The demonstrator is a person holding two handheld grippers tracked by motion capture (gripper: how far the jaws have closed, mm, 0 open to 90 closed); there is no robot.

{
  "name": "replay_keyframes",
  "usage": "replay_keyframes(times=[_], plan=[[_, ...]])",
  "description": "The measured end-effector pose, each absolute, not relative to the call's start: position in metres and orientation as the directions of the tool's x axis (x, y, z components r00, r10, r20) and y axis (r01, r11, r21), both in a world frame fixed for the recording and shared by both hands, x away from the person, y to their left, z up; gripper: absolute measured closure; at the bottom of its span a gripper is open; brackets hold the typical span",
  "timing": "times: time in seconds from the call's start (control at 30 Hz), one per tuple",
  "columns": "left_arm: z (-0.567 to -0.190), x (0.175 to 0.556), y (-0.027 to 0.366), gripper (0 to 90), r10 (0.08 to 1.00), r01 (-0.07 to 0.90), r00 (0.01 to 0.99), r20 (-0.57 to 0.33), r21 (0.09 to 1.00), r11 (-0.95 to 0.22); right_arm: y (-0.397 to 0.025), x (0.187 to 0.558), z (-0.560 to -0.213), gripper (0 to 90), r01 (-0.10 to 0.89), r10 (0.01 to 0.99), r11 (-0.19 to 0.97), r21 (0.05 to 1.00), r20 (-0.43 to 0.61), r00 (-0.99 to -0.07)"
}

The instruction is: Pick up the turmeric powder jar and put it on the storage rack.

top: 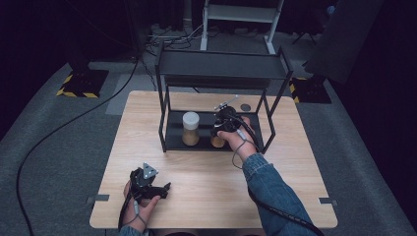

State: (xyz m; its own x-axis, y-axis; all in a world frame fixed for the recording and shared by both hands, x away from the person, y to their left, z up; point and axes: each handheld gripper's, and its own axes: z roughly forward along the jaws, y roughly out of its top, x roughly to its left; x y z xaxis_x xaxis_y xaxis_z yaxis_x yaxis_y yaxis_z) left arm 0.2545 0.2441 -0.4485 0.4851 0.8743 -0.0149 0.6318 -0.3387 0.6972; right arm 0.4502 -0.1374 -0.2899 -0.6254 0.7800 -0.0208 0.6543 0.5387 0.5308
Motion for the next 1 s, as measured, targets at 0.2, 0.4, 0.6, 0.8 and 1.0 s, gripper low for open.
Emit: replay_keyframes(times=[0.2, 0.4, 0.6, 0.8, 1.0], plan=[[-0.449, 0.254, 0.244, 3.5, 0.875, 0.632, 0.484, -0.015, 0.697, -0.338, -0.129, 0.46, -0.302, 31.3, 0.657, 0.78, 0.547, 0.519, -0.032, -0.625], [-0.449, 0.254, 0.243, 3.5, 0.877, 0.633, 0.48, -0.014, 0.697, -0.336, -0.122, 0.466, -0.311, 31.2, 0.655, 0.777, 0.556, 0.512, -0.04, -0.628], [-0.448, 0.254, 0.242, 3.5, 0.878, 0.635, 0.478, -0.014, 0.697, -0.334, -0.116, 0.469, -0.316, 31.3, 0.659, 0.78, 0.557, 0.506, -0.047, -0.624], [-0.449, 0.254, 0.242, 3.5, 0.878, 0.634, 0.478, -0.013, 0.697, -0.334, -0.114, 0.474, -0.319, 31.2, 0.664, 0.783, 0.554, 0.502, -0.043, -0.62], [-0.449, 0.253, 0.242, 3.5, 0.879, 0.634, 0.477, -0.013, 0.697, -0.334, -0.117, 0.477, -0.322, 31.2, 0.673, 0.789, 0.539, 0.507, -0.023, -0.614]])
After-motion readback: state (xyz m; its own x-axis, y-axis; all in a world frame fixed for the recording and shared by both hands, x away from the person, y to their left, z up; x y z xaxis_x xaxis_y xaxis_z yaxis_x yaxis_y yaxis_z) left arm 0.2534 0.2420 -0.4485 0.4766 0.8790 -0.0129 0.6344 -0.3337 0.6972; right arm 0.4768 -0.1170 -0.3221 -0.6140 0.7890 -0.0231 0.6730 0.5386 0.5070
